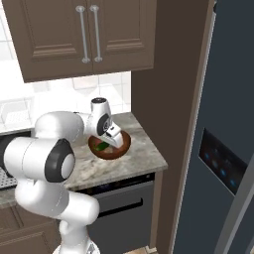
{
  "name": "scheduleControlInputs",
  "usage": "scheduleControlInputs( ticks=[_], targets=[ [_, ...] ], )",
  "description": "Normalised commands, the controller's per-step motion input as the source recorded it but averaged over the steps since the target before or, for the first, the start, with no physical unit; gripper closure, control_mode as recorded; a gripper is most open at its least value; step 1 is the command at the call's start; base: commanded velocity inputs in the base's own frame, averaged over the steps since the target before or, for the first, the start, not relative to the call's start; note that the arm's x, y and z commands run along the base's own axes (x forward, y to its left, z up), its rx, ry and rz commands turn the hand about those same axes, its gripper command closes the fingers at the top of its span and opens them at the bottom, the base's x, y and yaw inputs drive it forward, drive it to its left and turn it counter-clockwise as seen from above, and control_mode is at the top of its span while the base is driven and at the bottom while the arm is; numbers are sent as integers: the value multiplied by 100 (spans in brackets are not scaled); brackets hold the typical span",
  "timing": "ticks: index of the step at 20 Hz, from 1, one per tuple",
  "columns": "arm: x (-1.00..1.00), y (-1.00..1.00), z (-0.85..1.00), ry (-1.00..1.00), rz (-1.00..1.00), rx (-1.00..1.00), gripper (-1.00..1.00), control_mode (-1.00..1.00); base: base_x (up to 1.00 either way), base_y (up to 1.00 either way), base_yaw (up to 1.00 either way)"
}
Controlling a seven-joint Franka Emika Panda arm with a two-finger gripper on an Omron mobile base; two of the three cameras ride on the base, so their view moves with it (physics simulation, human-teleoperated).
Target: Take the garlic, mushroom, and cucumber from the freezer and place them in the bowl on the counter.
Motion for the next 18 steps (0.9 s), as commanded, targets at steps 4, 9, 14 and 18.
scheduleControlInputs(
  ticks=[4,9,14,18],
  targets=[
    [32,0,-23,3,0,0,100,-100,0,0,0],
    [32,0,-25,5,0,0,100,-100,0,0,0],
    [32,0,-25,6,0,0,100,-100,0,0,0],
    [25,0,-21,7,0,0,-100,-100,0,0,0]
  ],
)
